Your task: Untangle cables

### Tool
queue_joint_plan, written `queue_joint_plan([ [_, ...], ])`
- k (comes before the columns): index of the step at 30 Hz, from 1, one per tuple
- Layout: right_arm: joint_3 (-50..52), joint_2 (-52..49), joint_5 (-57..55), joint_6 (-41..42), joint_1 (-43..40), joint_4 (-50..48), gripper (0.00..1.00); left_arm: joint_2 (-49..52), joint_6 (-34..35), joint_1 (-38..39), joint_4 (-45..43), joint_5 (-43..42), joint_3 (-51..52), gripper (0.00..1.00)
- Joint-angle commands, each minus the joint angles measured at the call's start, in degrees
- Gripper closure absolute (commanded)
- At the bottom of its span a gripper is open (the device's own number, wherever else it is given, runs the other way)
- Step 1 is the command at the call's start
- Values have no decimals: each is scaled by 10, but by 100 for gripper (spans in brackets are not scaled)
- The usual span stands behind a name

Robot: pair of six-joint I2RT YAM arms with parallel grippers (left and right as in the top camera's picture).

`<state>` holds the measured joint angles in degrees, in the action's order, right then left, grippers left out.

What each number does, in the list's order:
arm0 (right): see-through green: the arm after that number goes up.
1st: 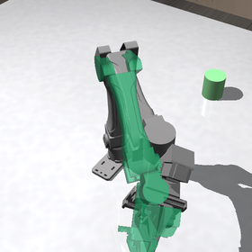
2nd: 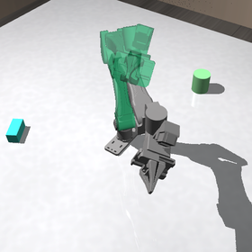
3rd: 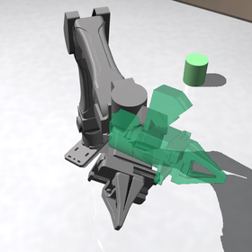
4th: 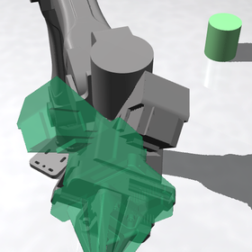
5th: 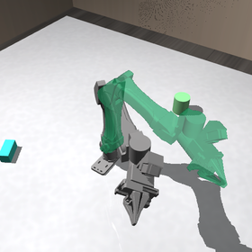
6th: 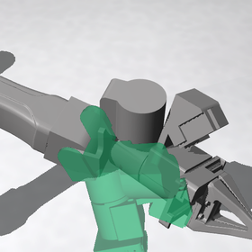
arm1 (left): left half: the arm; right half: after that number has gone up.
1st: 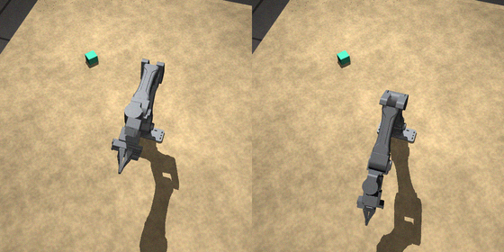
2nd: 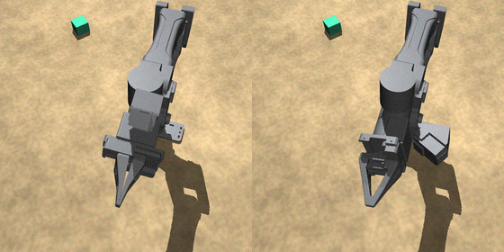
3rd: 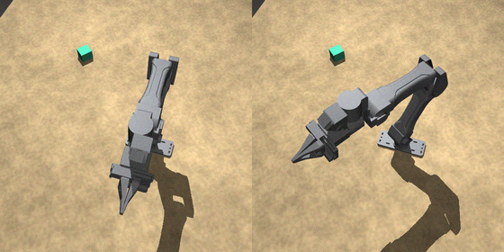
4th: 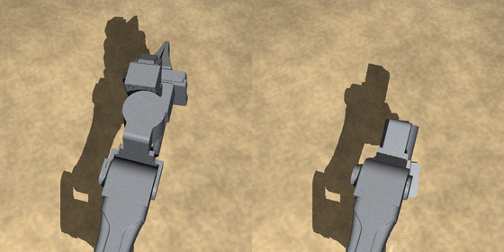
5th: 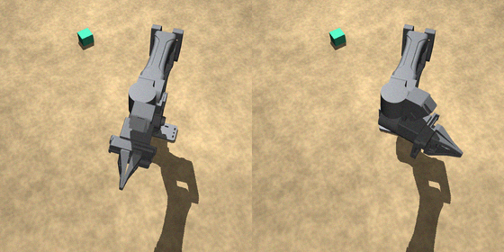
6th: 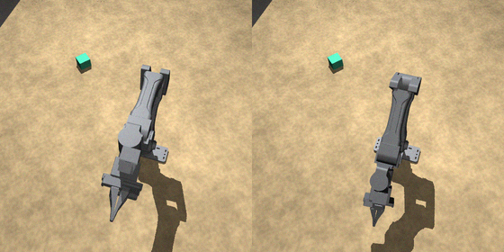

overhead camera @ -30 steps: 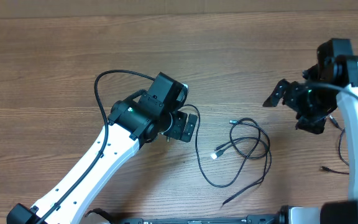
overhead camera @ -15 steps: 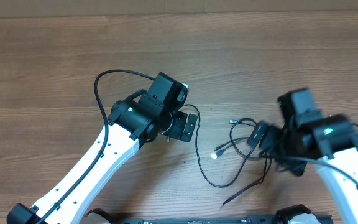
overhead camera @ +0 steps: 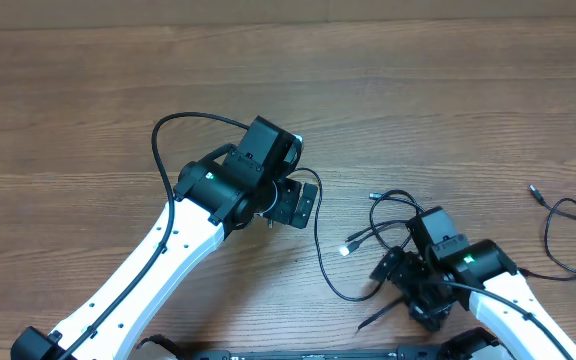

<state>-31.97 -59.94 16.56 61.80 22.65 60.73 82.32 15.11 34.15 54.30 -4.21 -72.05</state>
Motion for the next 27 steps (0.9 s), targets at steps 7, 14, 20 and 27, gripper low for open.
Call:
queue_joint_plan([
  [7,-1,5,24,-5,3,-51,96,1,10,3,-1,3,-4,0],
  [14,-242,5,-77,-123,3,2,96,1,10,3,-1,3,-4,0],
  [20,-456,5,-205,-200,3,34,96,1,10,3,-1,3,-4,0],
  [27,-627,5,-376,-204,3,-36,96,1,10,3,-1,3,-4,0],
])
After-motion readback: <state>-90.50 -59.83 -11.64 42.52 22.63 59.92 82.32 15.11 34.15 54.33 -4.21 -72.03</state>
